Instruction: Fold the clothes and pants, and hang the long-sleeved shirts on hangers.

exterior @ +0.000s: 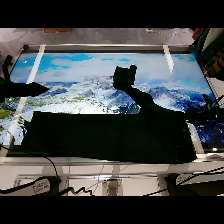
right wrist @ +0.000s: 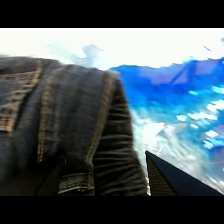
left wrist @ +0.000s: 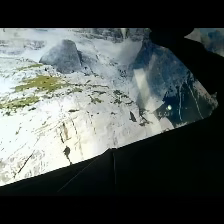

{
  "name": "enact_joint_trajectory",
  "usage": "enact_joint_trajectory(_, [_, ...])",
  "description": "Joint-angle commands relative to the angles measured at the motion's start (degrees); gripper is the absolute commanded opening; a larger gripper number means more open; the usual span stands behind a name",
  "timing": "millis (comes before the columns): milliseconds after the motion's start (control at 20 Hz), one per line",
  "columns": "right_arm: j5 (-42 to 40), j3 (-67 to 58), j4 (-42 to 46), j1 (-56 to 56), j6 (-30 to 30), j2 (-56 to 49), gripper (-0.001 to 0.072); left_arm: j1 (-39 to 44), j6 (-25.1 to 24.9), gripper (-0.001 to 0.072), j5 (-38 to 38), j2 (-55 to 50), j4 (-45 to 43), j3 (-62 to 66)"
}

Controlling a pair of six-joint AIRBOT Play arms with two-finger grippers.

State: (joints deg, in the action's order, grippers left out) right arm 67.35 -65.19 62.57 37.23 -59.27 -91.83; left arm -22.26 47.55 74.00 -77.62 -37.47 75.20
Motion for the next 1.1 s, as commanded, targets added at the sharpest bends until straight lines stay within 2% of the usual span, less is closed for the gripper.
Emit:
enact_joint_trajectory(0, [4.8,-0.9,-8.5,0.0,8.7,-2.8,0.0554,4.7,0.0,0.0014,-2.5,-2.1,-0.4,0.0])
enact_joint_trajectory(150, [2.7,-0.9,-10.1,0.0,12.0,-3.3,0.0554,10.8,0.0,0.003,-6.1,-5.9,0.7,0.0])
enact_joint_trajectory(200, [1.4,-0.9,-10.1,0.0,12.6,-3.3,0.0554,12.9,0.0,0.012,-6.9,-7.3,1.5,0.0])
enact_joint_trajectory(300, [0.0,-1.1,-10.2,0.0,14.1,-3.2,0.0554,17.2,0.0,0.0551,-8.9,-9.9,1.8,0.0])
enact_joint_trajectory(350, [0.4,-1.7,-9.8,0.0,14.1,-3.2,0.0554,19.2,0.0,0.0688,-9.7,-11.1,1.8,0.0])
enact_joint_trajectory(400, [1.0,-2.6,-9.1,0.0,14.1,-3.2,0.0554,20.9,0.0,0.0712,-10.3,-12.0,1.9,0.0])
enact_joint_trajectory(500, [2.6,-5.3,-8.6,0.0,14.0,-3.2,0.0554,24.1,0.0,0.0712,-12.5,-13.2,2.0,0.0])
enact_joint_trajectory(650, [4.8,-7.9,-8.6,0.0,13.6,-3.2,0.0555,28.1,0.0,0.0712,-20.0,-13.6,2.0,0.0])
enact_joint_trajectory(800, [4.3,-7.8,-5.0,0.0,10.3,-3.4,0.0556,31.4,0.5,0.0712,-26.7,-14.1,2.0,0.0])
enact_joint_trajectory(950, [4.0,-7.8,-4.2,-0.1,8.7,-3.6,0.0556,34.2,9.8,0.0712,-34.0,-16.5,2.5,0.1])
enact_joint_trajectory(1000, [4.4,-7.8,-4.8,-0.2,8.7,-3.7,0.0557,34.9,12.0,0.0712,-34.8,-17.6,4.3,0.1])
enact_joint_trajectory(1050, [4.9,-7.8,-5.0,-0.3,8.7,-3.7,0.0556,35.6,12.1,0.0712,-34.7,-18.6,7.8,0.1])
